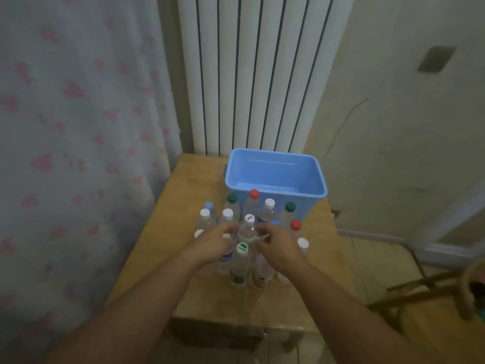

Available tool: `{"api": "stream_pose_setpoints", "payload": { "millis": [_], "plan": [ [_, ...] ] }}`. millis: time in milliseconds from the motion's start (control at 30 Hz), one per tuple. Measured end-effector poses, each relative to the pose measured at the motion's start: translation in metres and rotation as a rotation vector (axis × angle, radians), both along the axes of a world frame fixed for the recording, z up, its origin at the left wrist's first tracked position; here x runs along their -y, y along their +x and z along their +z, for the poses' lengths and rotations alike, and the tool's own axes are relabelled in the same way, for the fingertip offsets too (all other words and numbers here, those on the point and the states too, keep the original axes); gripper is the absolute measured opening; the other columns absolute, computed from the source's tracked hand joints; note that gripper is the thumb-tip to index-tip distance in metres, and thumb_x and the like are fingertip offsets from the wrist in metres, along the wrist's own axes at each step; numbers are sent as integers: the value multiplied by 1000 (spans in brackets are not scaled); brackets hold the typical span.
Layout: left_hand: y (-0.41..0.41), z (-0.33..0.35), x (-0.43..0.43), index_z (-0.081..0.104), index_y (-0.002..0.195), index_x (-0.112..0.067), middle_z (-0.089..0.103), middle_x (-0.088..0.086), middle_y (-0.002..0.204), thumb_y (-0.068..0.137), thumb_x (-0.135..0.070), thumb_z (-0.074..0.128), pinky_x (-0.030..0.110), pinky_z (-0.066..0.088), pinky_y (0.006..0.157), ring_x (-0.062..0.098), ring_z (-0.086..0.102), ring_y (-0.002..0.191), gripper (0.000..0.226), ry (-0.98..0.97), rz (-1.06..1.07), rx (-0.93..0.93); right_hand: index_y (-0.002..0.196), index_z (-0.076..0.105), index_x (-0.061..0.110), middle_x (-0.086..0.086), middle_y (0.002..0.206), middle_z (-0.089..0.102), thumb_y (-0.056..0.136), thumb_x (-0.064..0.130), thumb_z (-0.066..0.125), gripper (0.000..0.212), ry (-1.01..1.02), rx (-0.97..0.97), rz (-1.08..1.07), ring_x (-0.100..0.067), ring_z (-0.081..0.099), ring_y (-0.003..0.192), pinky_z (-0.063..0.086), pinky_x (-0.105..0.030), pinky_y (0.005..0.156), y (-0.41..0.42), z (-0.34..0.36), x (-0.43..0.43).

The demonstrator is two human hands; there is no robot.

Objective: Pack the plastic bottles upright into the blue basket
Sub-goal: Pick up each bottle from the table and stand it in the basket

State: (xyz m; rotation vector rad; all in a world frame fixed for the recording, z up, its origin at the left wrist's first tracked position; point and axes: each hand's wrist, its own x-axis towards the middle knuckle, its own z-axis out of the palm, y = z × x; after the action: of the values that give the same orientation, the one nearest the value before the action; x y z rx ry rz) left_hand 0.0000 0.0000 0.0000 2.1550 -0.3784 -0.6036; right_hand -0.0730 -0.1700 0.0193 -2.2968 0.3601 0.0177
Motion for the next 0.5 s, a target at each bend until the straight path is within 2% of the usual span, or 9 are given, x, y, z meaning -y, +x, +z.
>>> {"api": "stream_pose_setpoints", "payload": {
  "millis": [67, 133, 233, 300, 400, 500],
  "plan": [
    [-1, -10, 1, 51, 142, -24, 54, -1, 141, 89, -2, 50, 31, 48, 98, 17, 52, 124, 57, 102, -110, -15, 119, 61, 19, -1, 110, 64, 90, 13, 55, 30, -144, -125, 73, -19, 60, 101, 48, -31, 86, 9, -9, -5],
    [-4, -18, 2, 48, 144, -23, 50, -1, 146, 92, -3, 50, 35, 42, 108, 18, 47, 132, 56, 131, -154, -36, 119, 59, 18, -6, 110, 65, 90, 9, 51, 32, -234, -249, 138, -24, 61, 102, 48, -32, 82, 18, -20, -13],
    [-3, -26, 5, 55, 138, -20, 58, -1, 136, 96, -5, 50, 37, 44, 107, 17, 54, 125, 45, 71, -126, -77, 128, 54, 18, -7, 115, 63, 87, 9, 58, 43, -260, -374, 207, -24, 60, 103, 50, -33, 84, 29, -36, -22],
    [-2, -29, 6, 60, 133, -22, 64, -1, 130, 95, -7, 52, 41, 46, 106, 17, 58, 120, 41, 52, -108, -84, 127, 54, 18, -7, 118, 62, 85, 12, 63, 45, -274, -368, 207, -24, 60, 106, 51, -35, 88, 33, -44, -26],
    [-1, -34, 6, 63, 126, -21, 68, -1, 123, 94, -7, 54, 41, 46, 105, 17, 61, 116, 37, -1, -71, -110, 122, 55, 17, -7, 114, 63, 85, 14, 63, 38, -274, -354, 186, -24, 60, 105, 50, -36, 89, 36, -53, -28],
    [-2, -32, 6, 64, 108, -32, 71, 4, 113, 91, -8, 57, 46, 49, 100, 23, 64, 110, 30, -17, -46, -119, 113, 60, 17, -7, 107, 65, 88, 14, 54, 26, -292, -328, 174, -23, 61, 96, 51, -35, 82, 33, -57, -29]
  ]
}}
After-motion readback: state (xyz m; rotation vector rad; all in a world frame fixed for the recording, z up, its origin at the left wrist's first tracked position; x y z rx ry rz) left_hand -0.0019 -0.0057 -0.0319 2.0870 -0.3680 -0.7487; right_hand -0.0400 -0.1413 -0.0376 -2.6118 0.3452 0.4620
